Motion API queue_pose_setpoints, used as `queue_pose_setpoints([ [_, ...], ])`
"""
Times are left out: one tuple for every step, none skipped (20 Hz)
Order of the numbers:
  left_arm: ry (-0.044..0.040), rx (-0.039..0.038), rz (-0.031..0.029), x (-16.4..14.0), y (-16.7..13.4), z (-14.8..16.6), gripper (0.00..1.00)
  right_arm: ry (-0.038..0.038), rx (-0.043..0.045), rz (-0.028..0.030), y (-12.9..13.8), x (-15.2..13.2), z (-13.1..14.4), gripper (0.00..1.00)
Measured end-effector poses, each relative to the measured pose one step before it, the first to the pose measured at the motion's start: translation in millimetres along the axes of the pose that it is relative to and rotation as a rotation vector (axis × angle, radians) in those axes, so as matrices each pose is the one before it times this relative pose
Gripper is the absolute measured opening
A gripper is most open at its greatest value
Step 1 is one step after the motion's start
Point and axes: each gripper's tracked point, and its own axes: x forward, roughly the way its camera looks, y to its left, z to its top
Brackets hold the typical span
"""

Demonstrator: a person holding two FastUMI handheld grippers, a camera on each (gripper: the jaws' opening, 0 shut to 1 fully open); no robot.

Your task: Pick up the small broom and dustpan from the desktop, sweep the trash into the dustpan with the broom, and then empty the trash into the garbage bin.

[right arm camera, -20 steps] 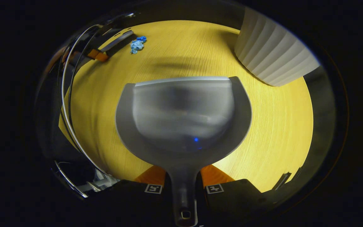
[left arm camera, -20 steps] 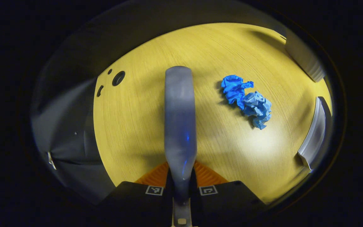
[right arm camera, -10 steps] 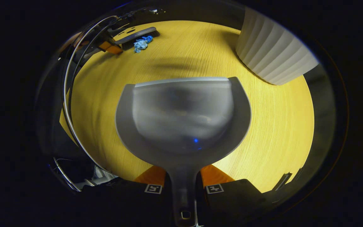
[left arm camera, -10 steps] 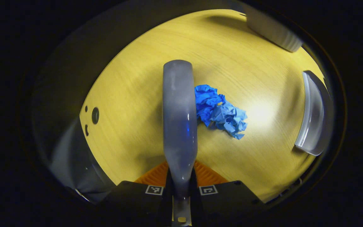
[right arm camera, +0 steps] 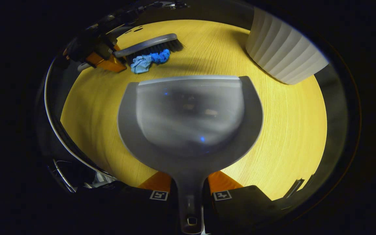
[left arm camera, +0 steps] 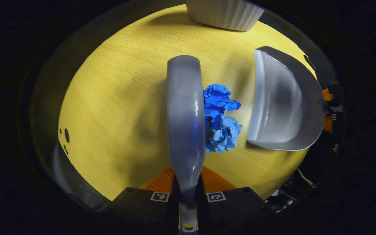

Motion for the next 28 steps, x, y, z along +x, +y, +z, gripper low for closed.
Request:
queue_pose_setpoints([
  [-0.00086,-0.00081,-0.01533,0.0,-10.51,1.31,0.27,0.00021,-0.00494,0.00135,-0.31,0.78,-0.17,0.35],
  [-0.00121,-0.00272,-0.01459,-0.36,-8.95,0.54,0.28,0.00042,-0.00599,0.00164,-0.25,-0.09,0.13,0.35],
  [-0.0001,-0.0032,-0.01575,-1.4,-6.4,1.65,0.27,-0.00015,-0.00648,0.00252,-0.61,-0.9,-0.99,0.35],
  [0.00137,-0.00219,-0.01356,-0.61,-5.79,1.66,0.27,-0.00313,-0.00656,0.00305,-0.24,-1.33,0.11,0.35],
  [0.00053,-0.00215,-0.01725,-2.37,-7.46,1.0,0.27,-0.00219,-0.00593,0.00183,-1.01,-0.3,0.1,0.35],
  [0.00443,-0.00608,-0.02498,-1.16,-10.37,0.8,0.27,-0.00275,-0.00249,0.0011,-0.55,0.3,0.2,0.35],
  [0.01164,-0.00994,-0.02907,1.61,-12.39,-1.68,0.27,-0.00479,0.00313,0.00039,-0.29,1.22,-0.46,0.35],
  [0.00907,-0.00815,-0.03404,0.26,-11.04,-1.63,0.27,-0.00537,0.00574,0.00013,0.13,-0.12,0.76,0.35],
  [0.00261,-0.00827,-0.0301,0.69,-8.3,-1.78,0.27,-0.00685,0.00392,-0.00113,0.27,0.7,0.56,0.35],
  [0.00022,-0.01077,-0.02983,-0.89,-8.62,-1.75,0.27,-0.00642,0.00056,0.00041,0.19,0.73,0.54,0.35],
  [-0.00409,-0.0109,-0.03147,-1.13,-7.96,-1.65,0.27,-0.00464,-0.00024,-0.00086,-0.12,0.67,0.92,0.35],
  [-0.00824,-0.01118,-0.0337,-2.4,-7.6,-0.85,0.27,-0.00666,0.00062,0.00002,-0.06,0.18,-0.29,0.35],
  [-0.00559,-0.00953,-0.02721,-1.3,-5.46,-2.19,0.29,-0.00474,0.00152,0.00033,0.4,0.07,-0.77,0.35],
  [-0.0093,-0.0096,-0.01421,-2.3,-2.93,-2.03,0.27,-0.00362,-0.00011,0.00014,-0.2,-0.12,0.39,0.35],
  [-0.00799,-0.01125,-0.0007,-1.51,-0.72,-1.9,0.29,-0.00727,-0.00033,0.00004,-0.71,-0.97,0.71,0.35],
  [-0.01224,-0.01436,0.00721,-2.53,0.02,-2.49,0.24,-0.01174,0.00128,0.00286,-0.34,-0.82,0.6,0.35],
  [-0.01925,-0.02064,0.01532,-4.94,0.6,-1.64,0.27,-0.00928,0.00022,0.00402,-0.4,-0.13,0.95,0.35],
  [-0.03182,-0.01575,0.01373,-4.4,0.01,0.55,0.29,-0.01054,-0.00294,0.00257,-0.19,-0.54,1.35,0.35],
  [-0.03041,-0.01416,0.02093,-3.9,0.6,-0.21,0.27,0.00048,-0.00698,0.0022,-2.53,1.78,-2.19,0.35],
  [-0.03308,-0.01955,0.0214,-4.66,0.49,-3.76,0.27,-0.00132,-0.00318,0.00689,-2.04,-0.71,-1.07,0.35],
  [-0.03383,-0.02628,0.01625,-3.95,-2.64,-0.94,0.27,-0.00292,-0.00187,0.01876,0.23,-1.78,0.96,0.35],
  [-0.02987,-0.03575,0.0107,-3.73,-0.77,-0.11,0.27,-0.00367,-0.0007,0.0238,0.59,1.12,1.08,0.35],
  [-0.02934,-0.04252,0.00596,-2.66,-1.53,-1.6,0.26,-0.00312,-0.00841,0.01774,-0.56,2.28,0.14,0.35],
  [-0.02919,-0.04713,0.0036,-2.17,-0.81,-1.08,0.26,-0.00284,-0.01792,0.00713,-3.0,1.19,1.27,0.35],
  [-0.03519,-0.05118,0.00515,-3.45,1.22,-1.18,0.26,-0.00771,-0.02153,0.00194,-0.98,-1.59,2.49,0.35],
  [-0.03409,-0.05331,0.003,-4.07,3.22,-2.69,0.26,-0.00816,-0.02647,0.00736,-0.32,-1.31,2.83,0.35],
  [-0.01285,-0.05196,-0.00531,-2.2,1.93,-3.67,0.28,-0.00852,-0.02283,0.00983,-3.32,1.29,2.22,0.35],
  [-0.00469,-0.05501,-0.00562,2.56,2.48,-6.64,0.25,-0.00671,-0.01179,0.01234,-2.06,0.07,2.31,0.35],
])
